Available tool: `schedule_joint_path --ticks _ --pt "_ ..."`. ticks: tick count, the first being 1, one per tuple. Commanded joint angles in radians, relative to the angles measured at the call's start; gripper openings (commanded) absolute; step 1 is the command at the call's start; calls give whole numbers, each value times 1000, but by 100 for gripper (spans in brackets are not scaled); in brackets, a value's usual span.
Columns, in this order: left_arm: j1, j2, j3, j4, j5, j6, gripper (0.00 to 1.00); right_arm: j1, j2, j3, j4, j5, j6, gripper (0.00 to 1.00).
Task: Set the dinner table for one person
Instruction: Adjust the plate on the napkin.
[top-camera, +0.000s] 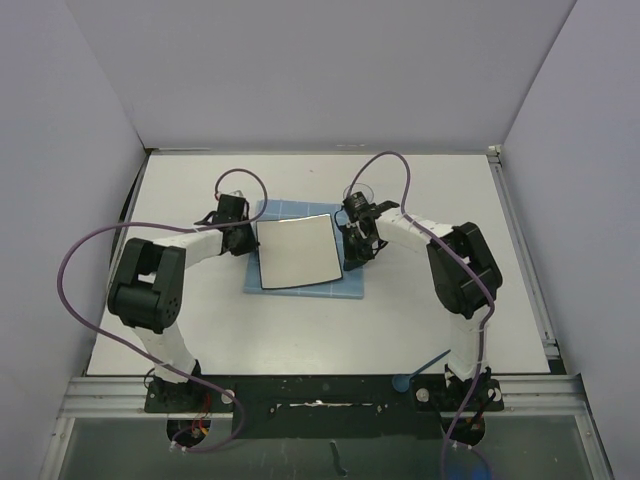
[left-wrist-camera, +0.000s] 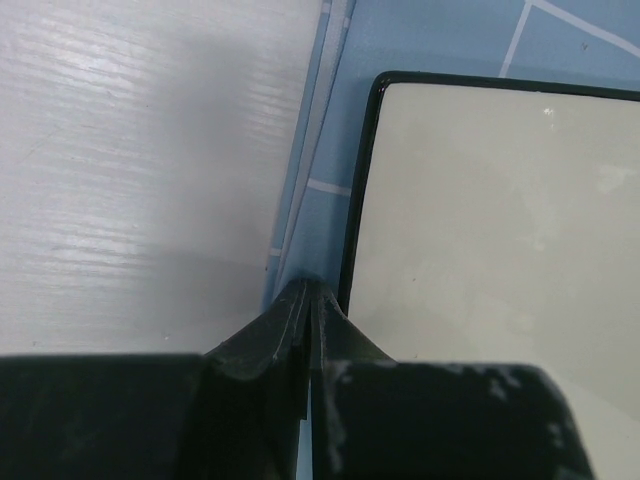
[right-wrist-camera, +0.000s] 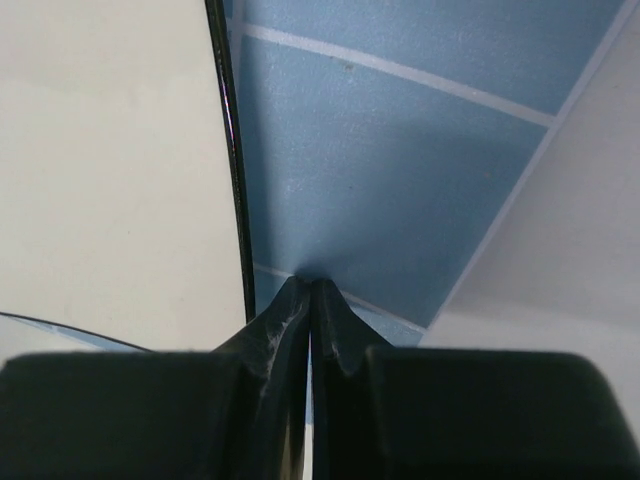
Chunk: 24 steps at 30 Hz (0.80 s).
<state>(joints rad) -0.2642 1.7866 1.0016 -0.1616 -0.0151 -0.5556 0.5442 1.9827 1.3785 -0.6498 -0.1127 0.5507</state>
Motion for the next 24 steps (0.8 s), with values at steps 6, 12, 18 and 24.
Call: schedule_joint_path --ticks 6,12,18,24 --pt "-56 12 65 33 25 -3 0 5 43 1 7 -32 -11 0" --pt "-67 11 82 31 25 1 0 12 40 18 -1 -35 -13 0" --pt "-73 39 123 19 30 9 0 14 16 10 -16 -11 -23 0" --pt "-76 67 150 18 40 12 0 17 -9 -1 -29 -2 -25 0"
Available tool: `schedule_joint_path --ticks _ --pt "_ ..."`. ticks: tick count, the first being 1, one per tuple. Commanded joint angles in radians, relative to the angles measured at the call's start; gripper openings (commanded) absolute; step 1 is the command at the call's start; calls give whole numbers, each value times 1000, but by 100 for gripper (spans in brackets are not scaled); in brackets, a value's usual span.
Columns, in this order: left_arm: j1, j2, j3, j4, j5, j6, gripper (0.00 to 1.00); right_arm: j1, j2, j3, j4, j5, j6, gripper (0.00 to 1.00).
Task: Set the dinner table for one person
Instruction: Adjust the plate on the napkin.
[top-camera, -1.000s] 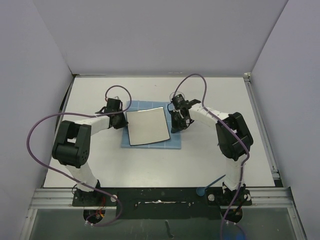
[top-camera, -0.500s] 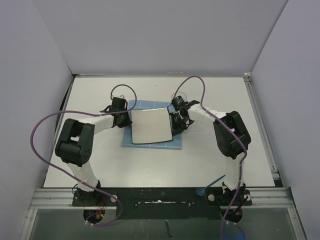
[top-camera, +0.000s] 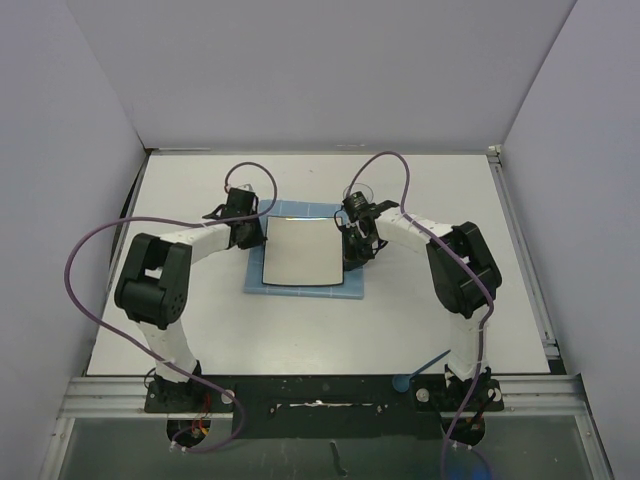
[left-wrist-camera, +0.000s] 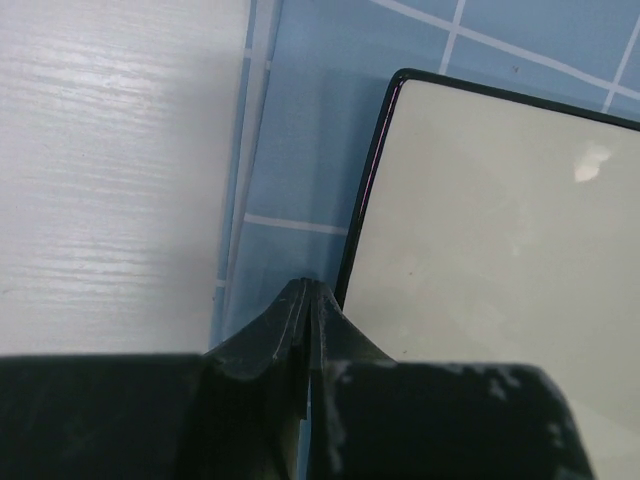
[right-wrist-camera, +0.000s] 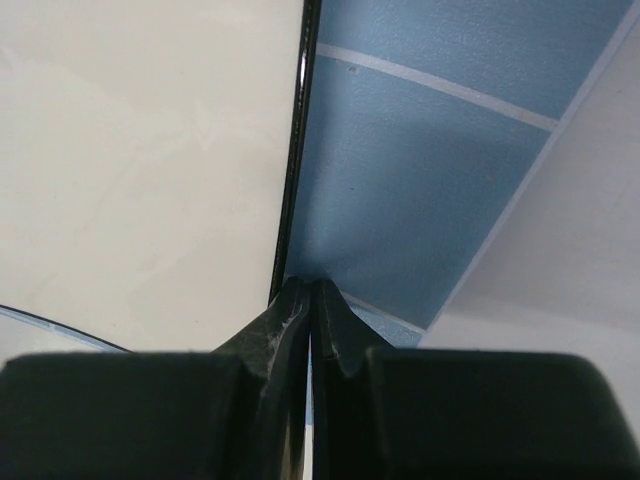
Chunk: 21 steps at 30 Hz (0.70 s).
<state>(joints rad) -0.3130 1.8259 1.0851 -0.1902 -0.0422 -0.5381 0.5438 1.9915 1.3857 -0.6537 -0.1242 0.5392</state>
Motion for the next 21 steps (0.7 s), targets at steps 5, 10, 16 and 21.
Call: schedule_joint_path --ticks 5,10,16,21 --pt "-28 66 95 41 85 -8 0 27 -27 -1 -38 15 -15 0" --pt "-32 77 105 41 91 -8 0 30 -21 6 -42 20 -17 0" --pt "-34 58 80 40 88 -10 0 29 8 43 -46 8 -15 0" --pt "-34 41 47 43 84 -14 0 31 32 86 -50 2 -15 0"
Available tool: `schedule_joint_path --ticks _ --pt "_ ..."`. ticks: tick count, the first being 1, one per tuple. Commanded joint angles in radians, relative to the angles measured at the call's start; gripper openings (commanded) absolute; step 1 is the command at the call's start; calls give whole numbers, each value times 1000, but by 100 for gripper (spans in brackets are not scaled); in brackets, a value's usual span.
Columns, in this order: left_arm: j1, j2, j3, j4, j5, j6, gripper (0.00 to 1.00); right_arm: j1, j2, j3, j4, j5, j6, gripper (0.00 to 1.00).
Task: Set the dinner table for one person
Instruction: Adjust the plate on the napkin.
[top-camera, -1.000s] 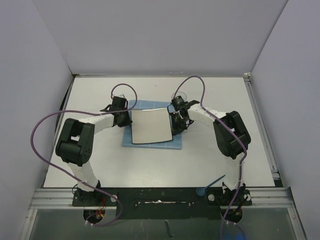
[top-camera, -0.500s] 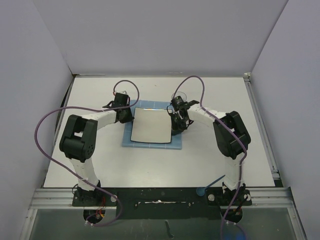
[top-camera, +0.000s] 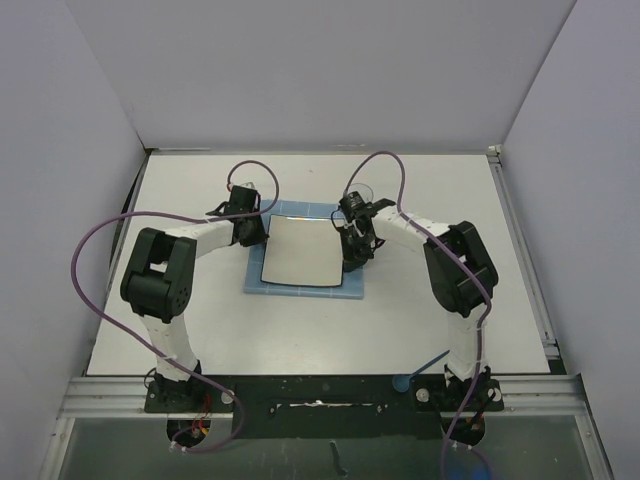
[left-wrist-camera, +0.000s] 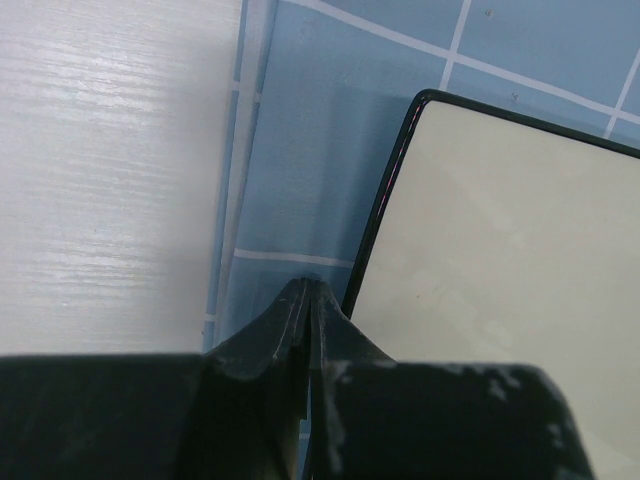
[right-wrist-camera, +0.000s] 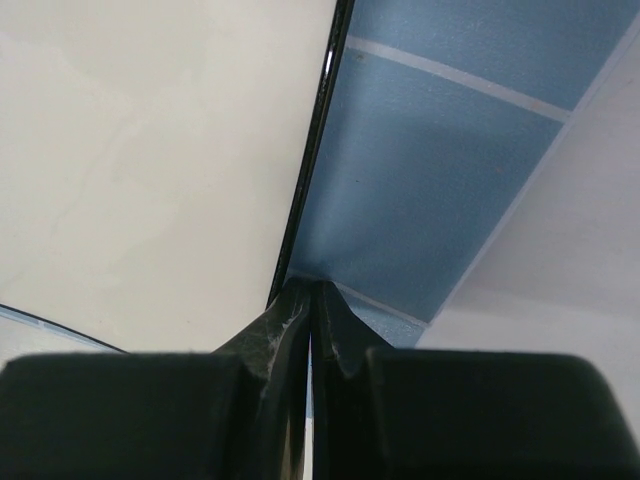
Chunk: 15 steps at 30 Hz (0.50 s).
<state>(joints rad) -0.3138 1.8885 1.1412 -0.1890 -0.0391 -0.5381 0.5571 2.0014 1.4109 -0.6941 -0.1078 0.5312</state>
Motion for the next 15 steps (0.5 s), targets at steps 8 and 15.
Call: schedule_joint_path --ticks 8,15 --pt "-33 -22 -17 52 89 -23 0 18 53 125 -19 -19 -3 0" --pt "-33 -31 -26 53 87 -22 0 16 80 168 -24 -21 1 0"
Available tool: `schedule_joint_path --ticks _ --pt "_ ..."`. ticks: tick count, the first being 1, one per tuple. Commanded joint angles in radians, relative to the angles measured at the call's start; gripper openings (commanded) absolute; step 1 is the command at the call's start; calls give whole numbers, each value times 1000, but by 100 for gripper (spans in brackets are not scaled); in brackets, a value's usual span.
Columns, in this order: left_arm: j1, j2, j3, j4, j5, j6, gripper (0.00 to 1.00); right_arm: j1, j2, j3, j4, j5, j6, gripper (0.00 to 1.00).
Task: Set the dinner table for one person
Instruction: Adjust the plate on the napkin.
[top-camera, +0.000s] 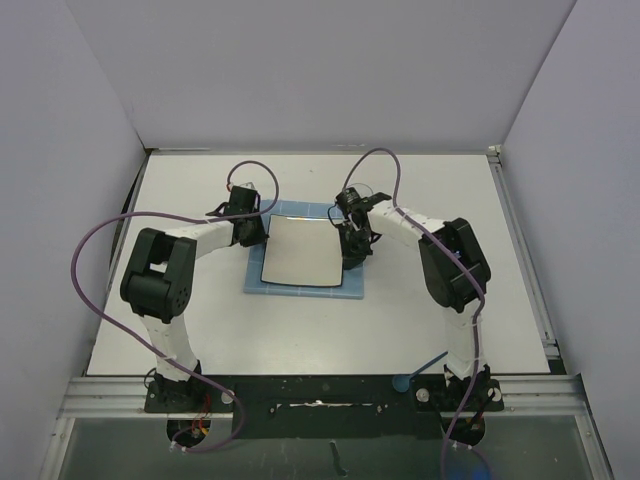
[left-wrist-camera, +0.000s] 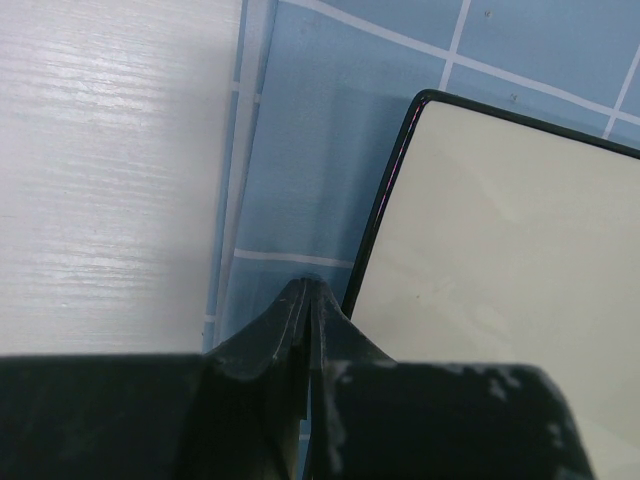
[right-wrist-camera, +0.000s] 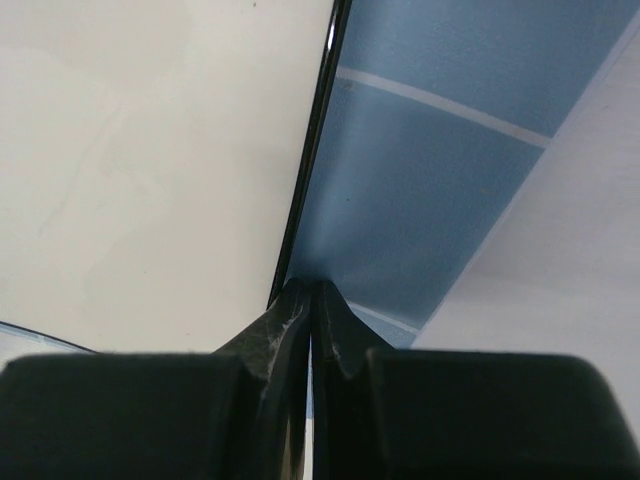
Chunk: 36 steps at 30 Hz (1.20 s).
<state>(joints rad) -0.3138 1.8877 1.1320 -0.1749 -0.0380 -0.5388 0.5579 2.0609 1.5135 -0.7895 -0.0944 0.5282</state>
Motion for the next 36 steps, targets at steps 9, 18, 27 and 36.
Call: schedule_joint_path --ticks 9,18,27,36 --pt "-34 -26 -17 41 90 -25 0 13 40 112 64 -36 6 0" --pt "-35 -29 -21 40 92 -22 0 10 56 133 65 -43 10 0" --pt "-51 -44 -69 49 90 -39 0 11 60 136 74 -50 15 0" --pt "-70 -92 -181 79 80 -77 0 13 82 159 78 -61 19 0"
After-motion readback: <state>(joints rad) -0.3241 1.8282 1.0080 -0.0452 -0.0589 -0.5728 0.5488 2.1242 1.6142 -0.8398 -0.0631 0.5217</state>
